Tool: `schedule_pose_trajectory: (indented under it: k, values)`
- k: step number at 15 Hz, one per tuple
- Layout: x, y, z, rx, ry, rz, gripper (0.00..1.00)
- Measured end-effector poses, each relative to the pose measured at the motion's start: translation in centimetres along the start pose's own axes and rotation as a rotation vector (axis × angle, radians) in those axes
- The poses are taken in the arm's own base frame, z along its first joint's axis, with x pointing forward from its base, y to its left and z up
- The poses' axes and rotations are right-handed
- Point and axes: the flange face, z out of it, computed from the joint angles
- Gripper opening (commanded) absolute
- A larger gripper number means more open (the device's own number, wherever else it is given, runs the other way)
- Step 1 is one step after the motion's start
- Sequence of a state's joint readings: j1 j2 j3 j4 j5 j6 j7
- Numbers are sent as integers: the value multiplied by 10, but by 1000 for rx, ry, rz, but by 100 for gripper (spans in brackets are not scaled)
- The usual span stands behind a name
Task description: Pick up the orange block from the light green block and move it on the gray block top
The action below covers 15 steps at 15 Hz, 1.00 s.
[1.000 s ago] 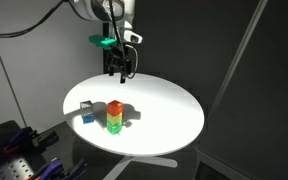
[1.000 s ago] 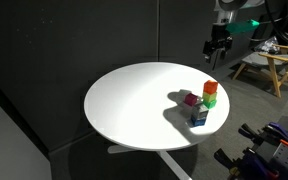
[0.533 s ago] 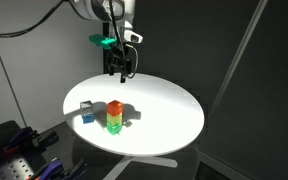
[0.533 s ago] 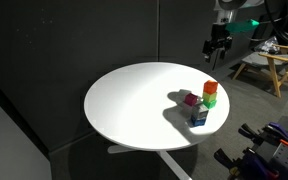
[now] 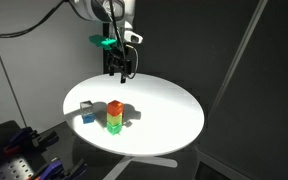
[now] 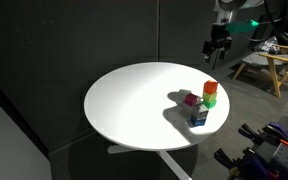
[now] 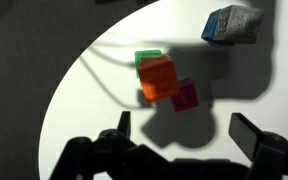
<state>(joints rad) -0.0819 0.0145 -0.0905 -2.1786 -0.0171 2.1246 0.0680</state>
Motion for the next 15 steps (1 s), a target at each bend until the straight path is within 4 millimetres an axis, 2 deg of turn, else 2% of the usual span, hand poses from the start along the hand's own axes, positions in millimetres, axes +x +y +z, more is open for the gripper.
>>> schedule_pose_trajectory:
  k: [8,15]
  values:
    - [0,-1,22,0,29,-92,100]
    - [-7,2,52,-2,18,-127,100]
